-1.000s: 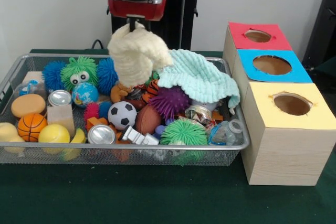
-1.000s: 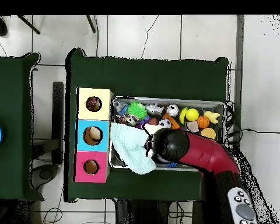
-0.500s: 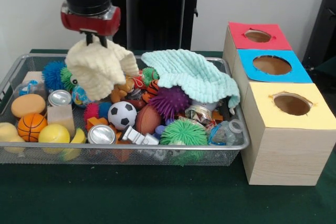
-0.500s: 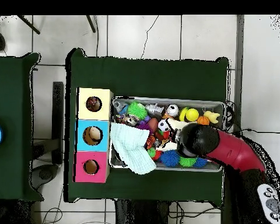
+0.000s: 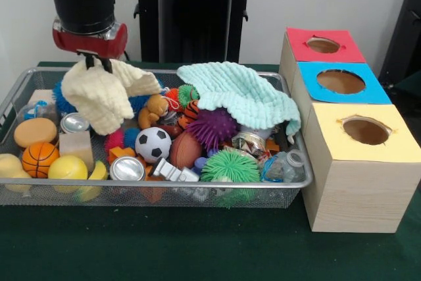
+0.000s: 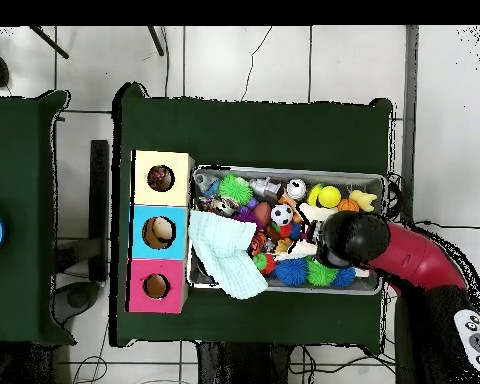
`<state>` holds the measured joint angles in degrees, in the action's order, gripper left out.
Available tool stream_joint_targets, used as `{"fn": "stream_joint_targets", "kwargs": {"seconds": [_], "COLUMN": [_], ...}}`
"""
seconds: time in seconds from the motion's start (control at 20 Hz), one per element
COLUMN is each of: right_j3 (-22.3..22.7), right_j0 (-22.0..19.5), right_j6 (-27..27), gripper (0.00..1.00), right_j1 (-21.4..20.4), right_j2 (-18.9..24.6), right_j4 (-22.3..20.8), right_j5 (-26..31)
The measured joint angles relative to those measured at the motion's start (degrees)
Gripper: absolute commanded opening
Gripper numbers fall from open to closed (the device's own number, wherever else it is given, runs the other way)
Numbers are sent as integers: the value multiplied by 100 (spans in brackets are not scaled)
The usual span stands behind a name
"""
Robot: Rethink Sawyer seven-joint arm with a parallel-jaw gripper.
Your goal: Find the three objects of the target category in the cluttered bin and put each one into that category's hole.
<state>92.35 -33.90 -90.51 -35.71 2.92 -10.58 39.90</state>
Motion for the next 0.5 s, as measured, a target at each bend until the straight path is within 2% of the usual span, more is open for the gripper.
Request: {"fn": "stream_joint_targets", "kwargs": {"seconds": [0.1,0.15,0.5], "right_j3": [-25,-97,-211], "right_j0": [-21,-80,-275], "right_j6": [0,0,0], "gripper": [0,100,100], "right_j1": [28,93,179], "right_j2": [31,124,412], "right_j4": [-46,-125,-232], "right_j5": [0,0,-64]}}
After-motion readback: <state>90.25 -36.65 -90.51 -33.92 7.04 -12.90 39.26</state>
